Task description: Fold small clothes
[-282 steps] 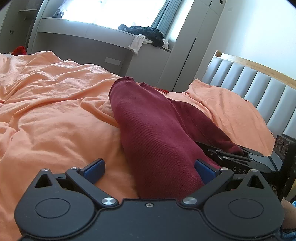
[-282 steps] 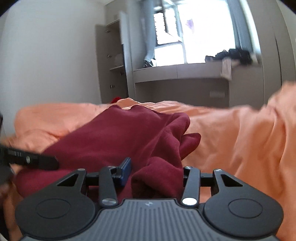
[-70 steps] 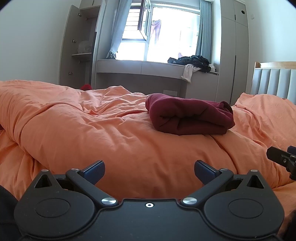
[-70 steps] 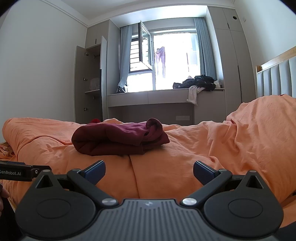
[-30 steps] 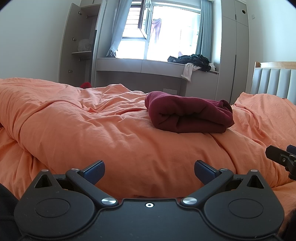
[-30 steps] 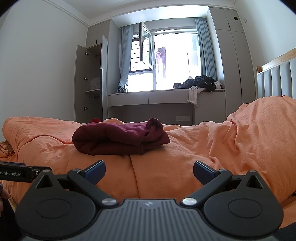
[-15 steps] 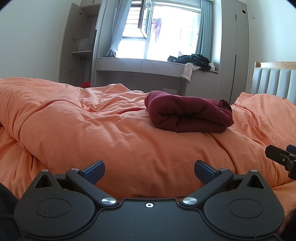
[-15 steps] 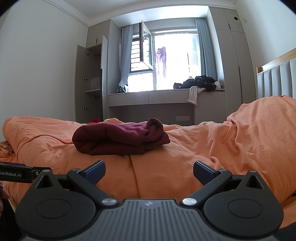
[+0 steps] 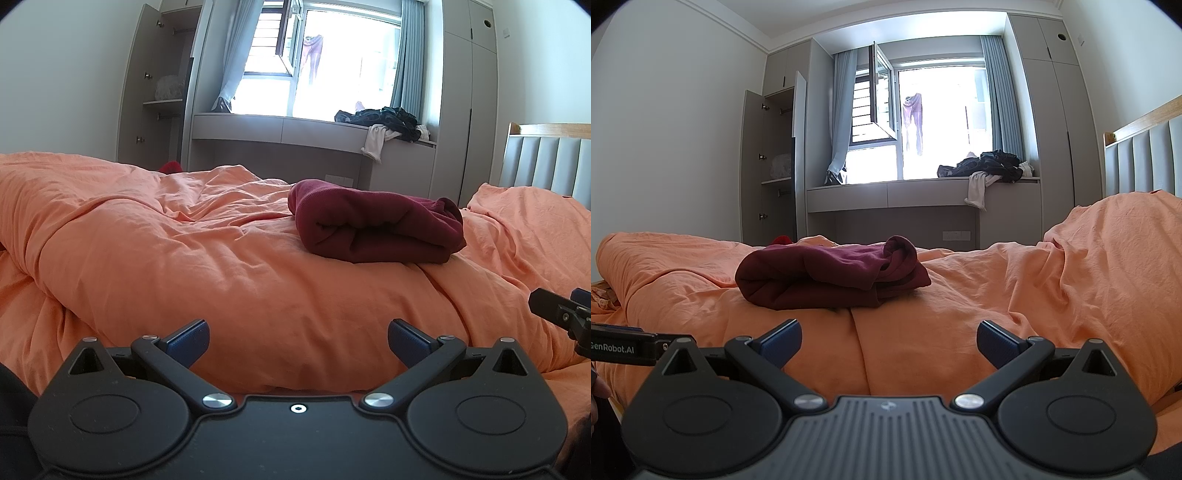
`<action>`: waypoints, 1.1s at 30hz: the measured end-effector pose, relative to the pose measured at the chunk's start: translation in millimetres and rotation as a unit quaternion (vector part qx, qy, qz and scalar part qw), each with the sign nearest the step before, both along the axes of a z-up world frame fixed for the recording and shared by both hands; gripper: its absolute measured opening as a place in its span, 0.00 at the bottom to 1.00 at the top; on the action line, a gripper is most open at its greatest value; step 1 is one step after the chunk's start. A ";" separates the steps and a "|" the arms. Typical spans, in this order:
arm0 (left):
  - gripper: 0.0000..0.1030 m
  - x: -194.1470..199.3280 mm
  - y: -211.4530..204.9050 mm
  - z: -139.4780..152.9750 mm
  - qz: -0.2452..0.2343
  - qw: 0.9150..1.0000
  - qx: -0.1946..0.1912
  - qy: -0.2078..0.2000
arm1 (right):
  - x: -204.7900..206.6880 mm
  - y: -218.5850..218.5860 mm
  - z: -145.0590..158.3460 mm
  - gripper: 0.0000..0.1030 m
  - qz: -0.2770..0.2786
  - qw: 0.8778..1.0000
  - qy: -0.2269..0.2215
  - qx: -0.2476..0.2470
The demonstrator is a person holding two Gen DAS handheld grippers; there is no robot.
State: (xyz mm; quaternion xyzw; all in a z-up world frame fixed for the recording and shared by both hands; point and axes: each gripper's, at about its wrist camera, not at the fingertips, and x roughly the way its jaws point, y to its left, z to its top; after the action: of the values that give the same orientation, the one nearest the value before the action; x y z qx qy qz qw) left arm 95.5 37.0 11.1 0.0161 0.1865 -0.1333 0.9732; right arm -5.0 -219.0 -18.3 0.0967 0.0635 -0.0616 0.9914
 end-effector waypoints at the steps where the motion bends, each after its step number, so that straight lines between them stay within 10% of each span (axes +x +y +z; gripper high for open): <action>1: 1.00 0.5 0.4 0.1 0.000 1.000 0.000 0.000 | 0.0 0.0 0.0 1.00 0.000 1.000 0.000 0.000; 33: 1.00 -2.4 -5.8 -2.7 0.011 1.000 0.025 0.011 | -0.2 -0.4 -0.4 1.00 0.000 1.000 -0.001 0.000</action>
State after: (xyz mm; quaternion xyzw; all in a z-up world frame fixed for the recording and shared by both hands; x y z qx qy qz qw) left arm 93.2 31.1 8.5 0.0367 0.2007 -0.1184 0.9718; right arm -5.2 -219.4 -18.7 0.0969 0.0629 -0.0616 0.9914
